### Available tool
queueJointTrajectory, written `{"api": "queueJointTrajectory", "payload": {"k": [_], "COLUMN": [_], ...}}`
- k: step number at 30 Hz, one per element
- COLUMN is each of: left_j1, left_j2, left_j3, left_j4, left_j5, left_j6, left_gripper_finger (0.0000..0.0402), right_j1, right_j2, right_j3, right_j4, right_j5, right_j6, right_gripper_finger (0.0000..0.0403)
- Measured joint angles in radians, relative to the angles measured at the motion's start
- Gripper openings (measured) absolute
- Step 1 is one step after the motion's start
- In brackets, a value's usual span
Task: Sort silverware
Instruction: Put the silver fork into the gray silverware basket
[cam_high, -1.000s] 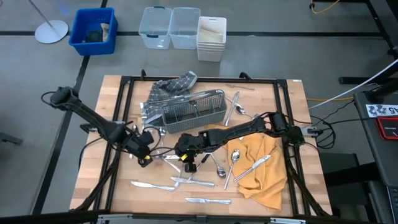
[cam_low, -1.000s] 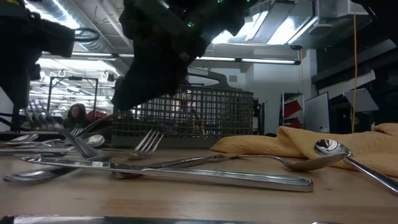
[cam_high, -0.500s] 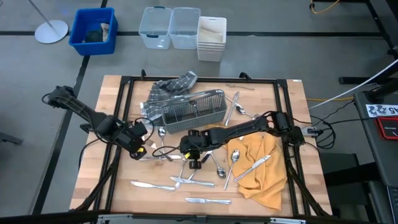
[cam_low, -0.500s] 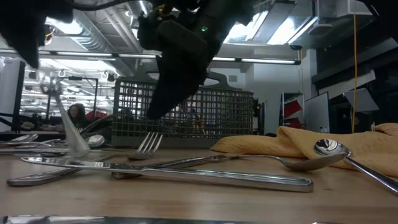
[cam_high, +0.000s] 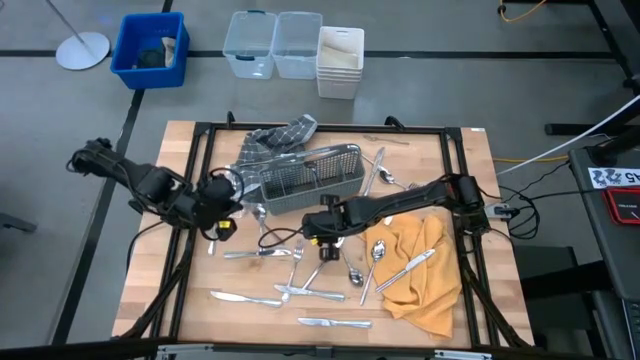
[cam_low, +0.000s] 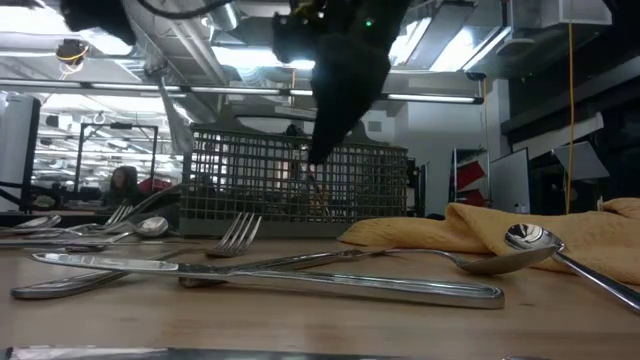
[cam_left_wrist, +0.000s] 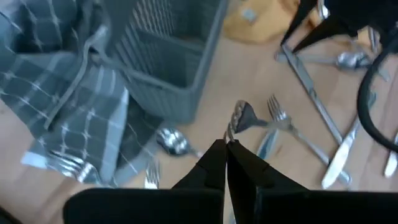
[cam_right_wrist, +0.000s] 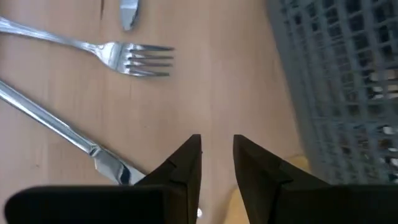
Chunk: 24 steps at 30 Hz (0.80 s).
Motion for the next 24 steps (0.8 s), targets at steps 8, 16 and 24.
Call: {"api": "queueJointTrajectory", "payload": {"k": [8, 16, 24], "left_j1": [0.092, 0.223, 0.357], "left_j2": [0.002, 0.002, 0.039], "left_j3": [0.068, 0.096, 0.096], "left_j4": [0.077, 0.277, 0.345], "left_j5": [-0.089, -0.204, -0.23], "left_j6": [0.187, 0.516, 0.703], "left_gripper_finger": [0.0, 0.0, 0.0], "right_j1": [0.0, 0.0, 0.0], "right_j2": [-0.05, -0.067, -0.067], "right_j3": [0.0, 0.0, -0.001], "right_j4": [-0.153, -0.252, -0.277], "right_j5": [0.057, 0.082, 0.082], "right_j6": [0.0, -0.003, -0.003], "right_gripper_finger": [0.0096, 0.0096, 0.0096]}}
